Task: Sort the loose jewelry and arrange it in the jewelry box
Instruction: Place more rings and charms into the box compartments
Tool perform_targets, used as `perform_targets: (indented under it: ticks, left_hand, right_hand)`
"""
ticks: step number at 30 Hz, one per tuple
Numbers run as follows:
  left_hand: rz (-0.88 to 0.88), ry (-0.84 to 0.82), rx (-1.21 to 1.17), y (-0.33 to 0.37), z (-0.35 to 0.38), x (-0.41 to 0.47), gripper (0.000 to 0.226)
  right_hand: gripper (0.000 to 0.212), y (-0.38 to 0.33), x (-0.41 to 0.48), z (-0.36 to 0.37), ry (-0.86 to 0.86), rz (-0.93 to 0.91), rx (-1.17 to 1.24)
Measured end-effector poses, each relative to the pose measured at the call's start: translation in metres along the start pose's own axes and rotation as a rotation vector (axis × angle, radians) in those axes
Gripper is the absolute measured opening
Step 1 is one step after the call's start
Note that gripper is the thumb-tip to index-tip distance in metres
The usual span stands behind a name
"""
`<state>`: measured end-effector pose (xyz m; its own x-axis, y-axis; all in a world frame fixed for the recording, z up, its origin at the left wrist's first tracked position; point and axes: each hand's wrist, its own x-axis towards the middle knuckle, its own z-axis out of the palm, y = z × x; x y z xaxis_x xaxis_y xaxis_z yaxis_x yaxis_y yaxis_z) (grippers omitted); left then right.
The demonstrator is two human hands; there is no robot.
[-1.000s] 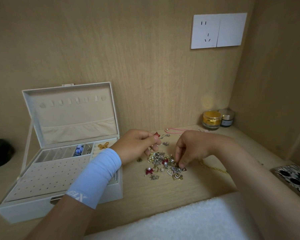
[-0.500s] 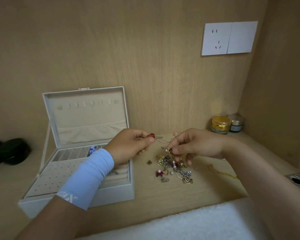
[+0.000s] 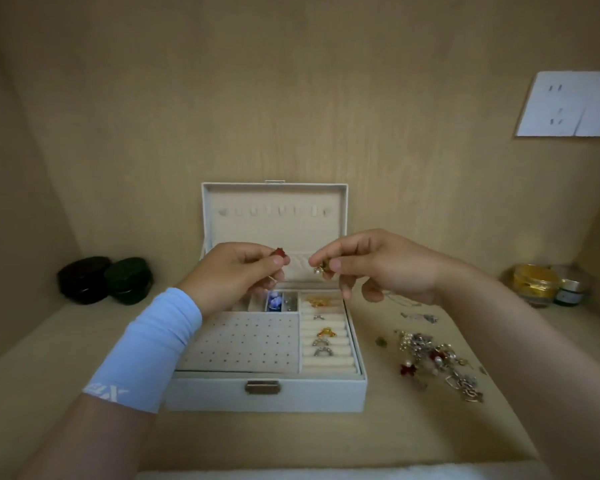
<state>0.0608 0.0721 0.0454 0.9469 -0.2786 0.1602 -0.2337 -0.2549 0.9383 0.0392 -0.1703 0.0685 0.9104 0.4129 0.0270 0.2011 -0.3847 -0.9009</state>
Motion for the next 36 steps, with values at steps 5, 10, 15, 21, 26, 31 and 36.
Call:
perform_targets:
  ticks: [5,10,15,21,26,31,36]
  left_hand:
    - [-0.039,0.058,0.000,-0.017,-0.029,-0.003,0.015]
    - [-0.105,0.035,-0.070,-0.034,-0.037,-0.005,0.011]
    - [-0.146,0.053,-0.135,-0.036,-0.044,-0.002,0.020]
    - [-0.196,0.011,-0.161,-0.037,-0.044,0.002,0.033]
    - [-0.171,-0.027,-0.126,-0.034,-0.041,0.001,0.035]
    - [-0.139,-0.022,-0.084,-0.031,-0.035,-0.002,0.041]
    - [-0.005,0.090,0.427,-0.036,-0.035,-0.003,0.041]
  right_hand:
    - [0.015,-0.014,0.052,0.042,0.046,-0.011,-0.262]
    - [0.013,-0.010,0.087,0.066,-0.022,-0.009,-0.511]
    - [0.019,-0.007,0.101,0.077,-0.100,0.009,-0.670]
    - [0.018,-0.012,0.100,0.075,0.002,-0.034,-0.580]
    - [0.019,-0.026,0.089,0.076,-0.005,-0.067,-0.112]
    - [0.016,-0.021,0.087,0.074,-0.003,-0.076,-0.090]
    - [0.012,-0.013,0.084,0.064,0.072,0.019,-0.106]
